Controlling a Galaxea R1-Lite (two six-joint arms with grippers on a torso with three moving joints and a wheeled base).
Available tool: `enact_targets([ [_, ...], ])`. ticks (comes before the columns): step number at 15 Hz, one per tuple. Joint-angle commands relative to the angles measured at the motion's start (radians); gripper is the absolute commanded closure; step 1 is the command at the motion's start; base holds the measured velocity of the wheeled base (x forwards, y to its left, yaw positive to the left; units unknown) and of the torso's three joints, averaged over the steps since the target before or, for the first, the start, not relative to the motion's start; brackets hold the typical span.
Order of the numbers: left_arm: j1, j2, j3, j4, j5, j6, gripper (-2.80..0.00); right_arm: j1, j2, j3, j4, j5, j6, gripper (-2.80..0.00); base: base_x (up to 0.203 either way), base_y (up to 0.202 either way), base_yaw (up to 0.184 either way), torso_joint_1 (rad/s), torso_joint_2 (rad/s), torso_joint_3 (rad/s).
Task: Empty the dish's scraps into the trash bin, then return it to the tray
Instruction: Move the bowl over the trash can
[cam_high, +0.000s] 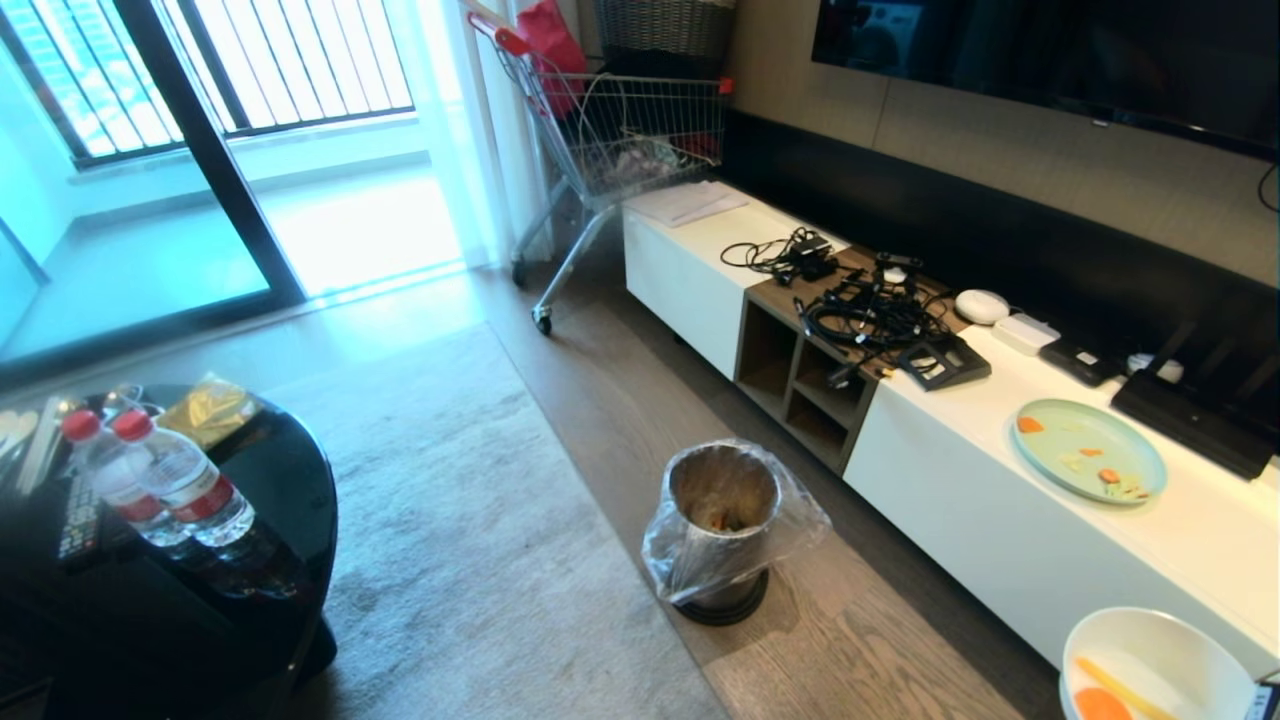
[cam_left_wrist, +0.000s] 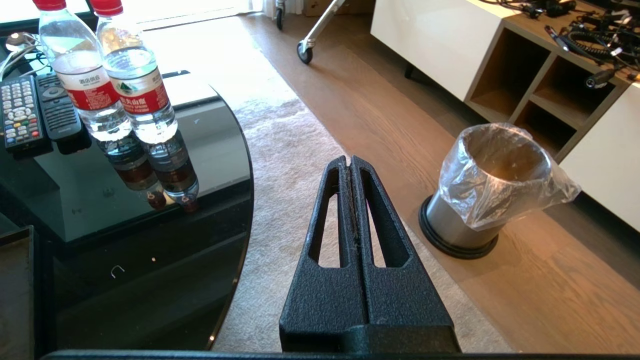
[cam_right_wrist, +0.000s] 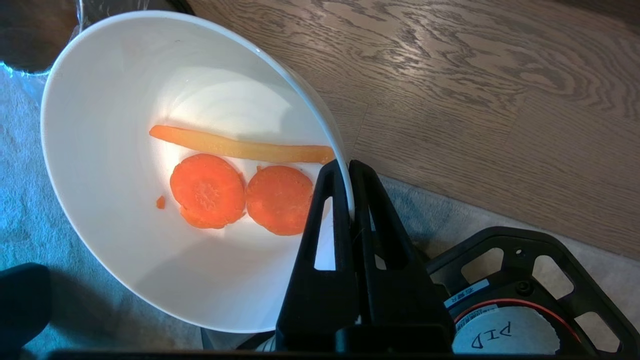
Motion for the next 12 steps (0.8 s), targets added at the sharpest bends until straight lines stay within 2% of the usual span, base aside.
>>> enact_targets([
  [1,0.000,0.000,0.000,0.000,0.001,-0.002,0.00,0.000,0.000,0.000,0.002,-0.002,0.005,0.00,0.000,0.000,0.000,0.000,0.00,0.000],
  [4,0.000,0.000,0.000,0.000,0.001,-0.002,0.00,0.014,0.000,-0.003,0.002,-0.002,0.004,0.00,0.000,0.000,0.000,0.001,0.00,-0.066],
  [12,0.000,0.000,0.000,0.000,0.001,-0.003,0.00,0.039,0.002,-0.085,0.007,-0.002,0.001,0.00,0.000,0.000,0.000,0.001,0.00,-0.189],
])
